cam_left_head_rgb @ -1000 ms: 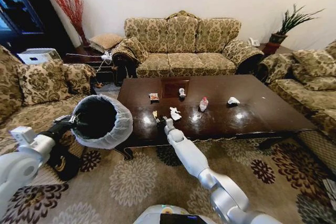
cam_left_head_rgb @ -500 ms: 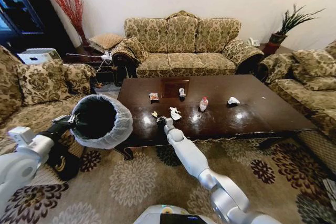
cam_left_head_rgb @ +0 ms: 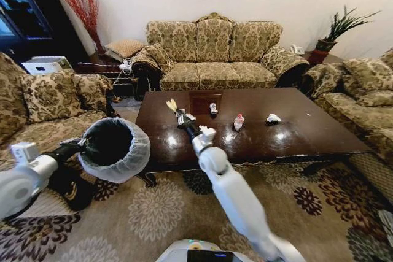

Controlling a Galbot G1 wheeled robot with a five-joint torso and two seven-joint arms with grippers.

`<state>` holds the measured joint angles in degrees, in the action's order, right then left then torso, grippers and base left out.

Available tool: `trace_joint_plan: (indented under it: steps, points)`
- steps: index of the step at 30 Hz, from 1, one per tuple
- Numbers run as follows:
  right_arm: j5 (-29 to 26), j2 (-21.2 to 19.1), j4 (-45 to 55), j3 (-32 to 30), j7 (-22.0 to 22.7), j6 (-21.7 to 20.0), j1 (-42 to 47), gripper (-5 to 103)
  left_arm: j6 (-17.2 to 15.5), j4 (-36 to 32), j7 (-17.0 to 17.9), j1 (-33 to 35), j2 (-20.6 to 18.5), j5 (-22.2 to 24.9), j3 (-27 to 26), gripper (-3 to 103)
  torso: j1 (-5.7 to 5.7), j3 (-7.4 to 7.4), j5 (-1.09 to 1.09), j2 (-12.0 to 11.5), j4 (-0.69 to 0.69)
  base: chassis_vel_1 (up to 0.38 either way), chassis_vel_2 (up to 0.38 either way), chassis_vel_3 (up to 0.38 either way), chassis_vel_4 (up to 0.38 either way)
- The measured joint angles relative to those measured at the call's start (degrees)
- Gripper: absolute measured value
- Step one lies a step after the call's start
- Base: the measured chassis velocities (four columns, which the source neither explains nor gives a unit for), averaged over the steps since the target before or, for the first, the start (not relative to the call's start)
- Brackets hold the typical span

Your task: Move to the front of the table and place the trash on the table into the trash bin.

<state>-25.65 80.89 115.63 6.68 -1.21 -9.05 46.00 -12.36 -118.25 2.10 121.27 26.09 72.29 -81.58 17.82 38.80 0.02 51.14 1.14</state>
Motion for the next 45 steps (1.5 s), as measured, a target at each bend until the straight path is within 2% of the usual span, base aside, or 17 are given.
trace_joint_plan:
  steps: [1,3,8,10,13,16,18,20,22,26,28,29,30,32,35,40,45]
  points:
    - [0.00,0.00,0.00,0.00,0.00,0.00,0.00,0,0.00,0.00,0.00,0.00,0.00,0.00,0.00,3,0.00,0.00,0.00,0.00,0.00,0.000,0.000,0.000,0.000]
    - [-1.44,-1.96,4.21,5.41,-0.61,-1.91,0.18,0,-0.43,-1.86,0.97,0.09,-0.88,0.33,0.11,3,0.00,0.00,-0.02,0.00,0.02,0.000,0.000,0.000,0.000]
    - [-2.44,-2.22,3.53,11.28,-0.25,-4.71,-0.44,-3,-0.69,-4.44,1.77,-0.14,-1.05,0.35,-0.07,3,-0.01,0.00,-0.02,0.00,0.03,0.000,0.000,0.000,0.000]
    - [-1.10,-1.24,1.29,13.30,0.06,-5.15,-1.05,6,-0.80,-6.31,1.88,-0.11,-0.61,0.34,-0.45,3,0.00,0.00,-0.02,0.00,0.03,0.000,0.000,0.000,0.000]
    - [-0.51,-0.29,0.40,14.01,0.34,-5.31,-1.42,12,-0.84,-7.76,1.93,0.26,-0.09,0.30,-0.96,3,0.01,0.00,-0.01,0.00,0.03,0.000,0.000,0.000,0.000]
    - [-0.37,0.17,0.26,14.20,0.53,-5.64,-2.16,27,-0.85,-8.71,1.91,0.76,0.54,0.20,-1.53,3,0.01,0.01,-0.01,0.00,0.03,0.000,0.000,0.000,0.000]
    - [-0.44,0.06,0.31,14.05,0.53,-5.59,-2.36,33,-0.85,-8.73,1.92,0.80,0.78,0.15,-1.59,3,0.00,0.00,-0.01,0.00,0.04,0.000,0.000,0.000,0.000]
    - [-1.01,0.01,0.84,12.68,0.30,-3.57,-1.72,44,-0.85,-8.44,1.82,0.70,1.04,0.12,-1.56,3,0.00,0.01,-0.03,0.00,0.04,0.000,0.000,0.000,0.000]
    - [-1.35,0.06,1.36,11.70,0.36,-2.59,-0.87,44,-0.81,-8.02,1.79,0.60,1.13,0.10,-1.46,3,0.00,0.01,-0.02,0.00,0.04,0.000,0.000,0.000,0.000]
    - [-3.61,-0.65,3.46,0.43,3.21,-1.03,7.16,66,-0.10,-5.03,1.34,0.16,2.21,-0.22,-0.91,3,0.00,0.00,-0.02,0.00,0.04,0.000,0.000,0.000,0.000]
    - [-3.61,-0.65,3.46,0.43,3.21,-1.03,7.16,66,-0.10,-5.03,1.34,0.16,2.21,-0.22,-0.91,3,0.00,0.00,-0.02,0.00,0.04,0.000,0.000,0.000,0.000]
    - [-4.94,-1.78,1.89,-3.47,5.62,-1.20,9.80,71,0.12,-4.68,1.07,-0.06,2.62,-0.31,-0.68,3,0.00,0.00,-0.01,0.00,0.04,0.000,0.000,0.000,0.000]
    - [-6.87,-3.64,-6.43,-10.30,11.28,-0.34,12.30,82,0.33,-5.08,1.15,-2.69,2.82,-0.90,2.70,3,0.00,0.00,-0.01,0.00,0.02,0.000,0.000,0.000,0.000]
    - [-5.64,-3.54,-11.33,-12.44,12.19,0.43,12.29,92,0.24,-5.91,1.58,-4.56,2.77,-1.14,5.01,3,0.01,0.01,-0.02,-0.01,0.02,0.000,0.000,0.000,0.000]
    - [-2.01,-2.46,-18.14,-13.64,12.29,2.55,10.79,99,0.22,-6.71,1.84,-5.55,2.86,-1.55,6.39,3,0.01,0.01,-0.01,-0.01,0.01,0.000,0.000,0.000,0.000]
    - [-0.18,0.71,-30.03,-12.98,11.25,6.43,5.59,100,0.16,-8.04,1.85,-5.47,4.16,-2.21,6.90,3,0.01,0.01,-0.02,-0.01,0.03,-0.093,-0.083,0.096,0.084]
    - [3.19,5.44,-41.51,-11.90,11.49,7.76,-1.83,100,0.21,-8.83,1.64,-5.13,5.38,-2.51,6.94,3,0.01,0.02,0.03,-0.01,0.02,-0.074,-0.095,0.083,0.107]
